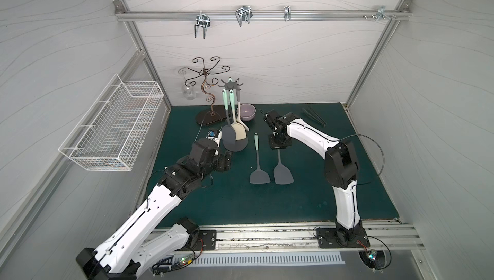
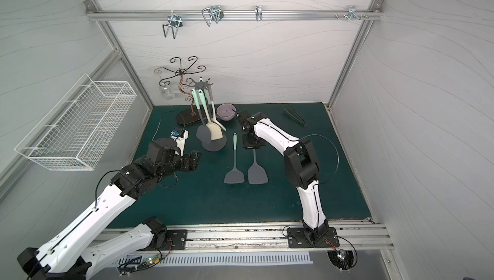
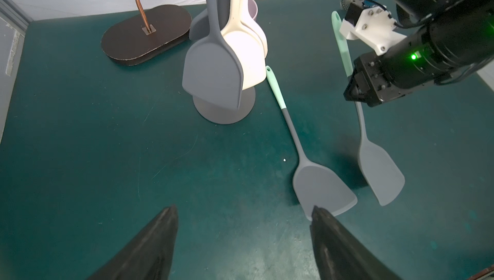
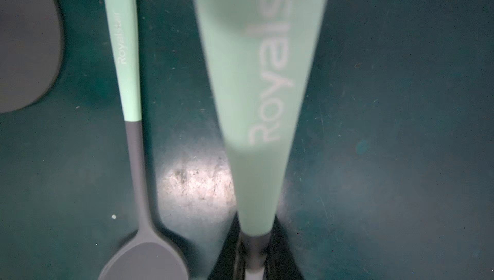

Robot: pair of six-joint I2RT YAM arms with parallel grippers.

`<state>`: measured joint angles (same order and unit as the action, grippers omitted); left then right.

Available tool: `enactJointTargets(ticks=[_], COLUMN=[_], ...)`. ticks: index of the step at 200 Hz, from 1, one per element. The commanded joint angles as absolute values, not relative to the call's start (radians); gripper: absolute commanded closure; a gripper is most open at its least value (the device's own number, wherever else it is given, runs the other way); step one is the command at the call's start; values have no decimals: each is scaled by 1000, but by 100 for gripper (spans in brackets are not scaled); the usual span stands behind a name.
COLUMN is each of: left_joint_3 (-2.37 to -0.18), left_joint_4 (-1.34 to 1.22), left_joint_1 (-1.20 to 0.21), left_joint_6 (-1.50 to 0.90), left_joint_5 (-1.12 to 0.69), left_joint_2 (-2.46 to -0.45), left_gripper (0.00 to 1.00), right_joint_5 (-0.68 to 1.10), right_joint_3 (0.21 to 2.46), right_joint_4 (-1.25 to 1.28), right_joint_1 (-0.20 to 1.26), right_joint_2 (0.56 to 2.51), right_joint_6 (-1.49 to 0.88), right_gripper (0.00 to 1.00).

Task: Take the spatula off the kitchen utensil rack
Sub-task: Place the spatula at the center of the board.

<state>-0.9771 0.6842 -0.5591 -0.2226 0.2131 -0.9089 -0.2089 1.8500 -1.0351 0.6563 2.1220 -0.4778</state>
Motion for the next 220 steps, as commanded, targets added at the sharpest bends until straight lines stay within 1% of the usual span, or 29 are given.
enactJointTargets(ticks=[1,64,123,154,171,220], left_joint_3=[-979,-964,-960,-960,-960,-960], left_joint_4=[652,641,640,640,639,638], left_joint_1=[-546,-520,-502,-490,-483,-469], left_joint_6=[-193,-184,-180,-180,-182,-184], left_joint_5=[228,207,194,181,171,158], left_joint_2=[-905,-910,-917,-925,-927,-934], left_gripper=[18,18,17,17,17,17], right_joint_5=[-202,-125,-104,-100,-92,-47], right_joint_3=[1876,1972,1956,1931,1927,1914], right_joint_4=[-1078,-1058,-1034,-1006,-992,-959], right_joint_1=[639,623,617,611,611,610], right_joint_2=[2169,2272,2329,2321,2317,2307], right_joint_6=[-471,-481,-488,-489,-485,-475], right_gripper=[100,100,100,86,83,78])
